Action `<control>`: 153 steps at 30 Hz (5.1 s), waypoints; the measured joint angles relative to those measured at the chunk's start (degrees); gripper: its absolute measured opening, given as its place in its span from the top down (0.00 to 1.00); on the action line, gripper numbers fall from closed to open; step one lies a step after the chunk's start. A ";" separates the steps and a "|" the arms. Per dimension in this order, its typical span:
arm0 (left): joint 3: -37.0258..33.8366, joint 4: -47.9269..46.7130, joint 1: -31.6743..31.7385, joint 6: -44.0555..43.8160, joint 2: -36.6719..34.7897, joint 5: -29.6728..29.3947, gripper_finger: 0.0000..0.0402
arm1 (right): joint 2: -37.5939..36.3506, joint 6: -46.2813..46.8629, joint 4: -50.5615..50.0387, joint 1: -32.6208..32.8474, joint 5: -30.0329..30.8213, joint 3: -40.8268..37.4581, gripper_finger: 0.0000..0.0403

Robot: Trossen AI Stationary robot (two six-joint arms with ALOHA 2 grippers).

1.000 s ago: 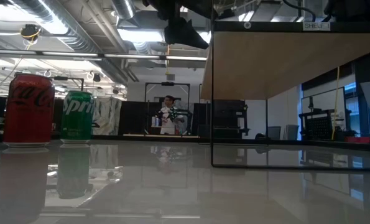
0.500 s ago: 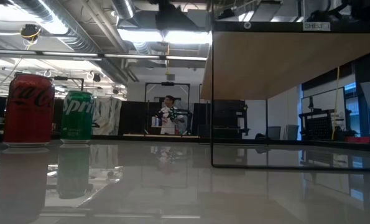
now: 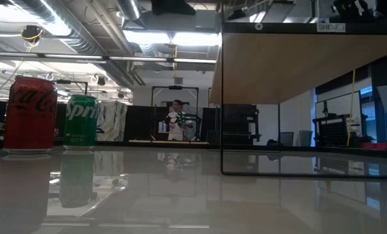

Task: Place canned beverage on shelf
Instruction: Put the top green soda can on the shelf

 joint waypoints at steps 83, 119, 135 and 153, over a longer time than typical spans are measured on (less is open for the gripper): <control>-14.67 -43.77 20.50 -18.62 -4.92 -8.98 0.04 | 1.54 6.54 6.69 0.00 -48.48 0.00 0.04; -15.92 -43.72 27.28 -10.49 -4.92 -4.99 0.04 | 1.56 6.47 6.60 0.00 -48.47 0.00 0.04; -27.36 -34.25 27.26 -10.45 -4.94 -1.88 0.04 | 1.56 6.30 6.58 -0.01 -48.43 0.02 0.04; -31.73 -26.71 27.17 -13.84 -4.94 -2.36 0.04 | 1.54 6.31 6.28 -0.02 -48.28 0.00 0.04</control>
